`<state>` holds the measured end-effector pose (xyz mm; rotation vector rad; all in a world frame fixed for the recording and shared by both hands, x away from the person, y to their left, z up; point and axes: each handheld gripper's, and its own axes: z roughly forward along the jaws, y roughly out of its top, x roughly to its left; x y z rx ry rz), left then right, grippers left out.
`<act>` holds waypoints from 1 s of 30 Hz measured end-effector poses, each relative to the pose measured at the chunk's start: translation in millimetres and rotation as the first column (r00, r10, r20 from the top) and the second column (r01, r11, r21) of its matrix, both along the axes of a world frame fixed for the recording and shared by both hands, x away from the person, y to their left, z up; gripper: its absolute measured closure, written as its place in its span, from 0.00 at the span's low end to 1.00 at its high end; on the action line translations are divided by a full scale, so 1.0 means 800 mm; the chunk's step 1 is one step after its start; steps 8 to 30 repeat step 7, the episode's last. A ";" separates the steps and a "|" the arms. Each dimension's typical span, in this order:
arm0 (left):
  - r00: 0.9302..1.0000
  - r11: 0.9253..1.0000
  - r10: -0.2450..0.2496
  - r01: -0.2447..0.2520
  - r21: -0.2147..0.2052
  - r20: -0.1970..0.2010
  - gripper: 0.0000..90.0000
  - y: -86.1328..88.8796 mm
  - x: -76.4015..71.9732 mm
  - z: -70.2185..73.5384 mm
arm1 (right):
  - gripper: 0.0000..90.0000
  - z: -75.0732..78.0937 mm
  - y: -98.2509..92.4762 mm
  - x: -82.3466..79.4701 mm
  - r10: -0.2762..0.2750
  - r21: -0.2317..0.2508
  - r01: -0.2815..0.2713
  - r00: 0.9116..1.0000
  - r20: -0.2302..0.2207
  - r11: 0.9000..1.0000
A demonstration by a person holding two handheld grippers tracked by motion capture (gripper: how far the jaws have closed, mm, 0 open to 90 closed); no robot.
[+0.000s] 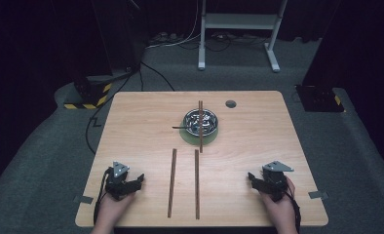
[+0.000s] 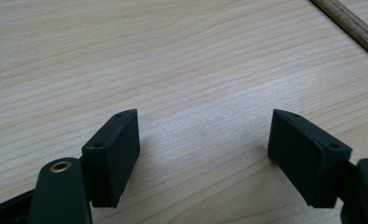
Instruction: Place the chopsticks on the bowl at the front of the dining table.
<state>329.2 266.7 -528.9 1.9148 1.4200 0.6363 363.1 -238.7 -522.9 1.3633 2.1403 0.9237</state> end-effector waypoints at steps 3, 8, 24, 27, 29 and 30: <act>1.000 1.000 0.002 -0.002 0.000 0.000 0.28 0.000 0.000 0.000 | 0.38 0.000 0.000 0.001 -0.005 -0.002 0.005 1.000 0.004 1.000; 1.000 1.000 0.013 -0.013 -0.005 0.002 0.28 -0.001 0.001 0.000 | 0.38 0.000 0.000 0.001 -0.005 -0.002 0.005 1.000 0.004 1.000; 1.000 1.000 0.013 -0.013 -0.005 0.002 0.28 -0.001 0.001 0.000 | 0.38 0.000 0.000 0.001 -0.005 -0.002 0.005 1.000 0.004 1.000; 1.000 1.000 0.013 -0.013 -0.005 0.002 0.28 -0.001 0.001 0.000 | 0.38 0.000 0.000 0.001 -0.005 -0.002 0.005 1.000 0.004 1.000; 1.000 1.000 0.013 -0.013 -0.005 0.002 0.28 -0.001 0.001 0.000 | 0.38 0.000 0.000 0.001 -0.005 -0.002 0.005 1.000 0.004 1.000; 1.000 1.000 0.013 -0.013 -0.005 0.002 0.28 -0.001 0.001 0.000 | 0.38 0.000 0.000 0.001 -0.005 -0.002 0.005 1.000 0.004 1.000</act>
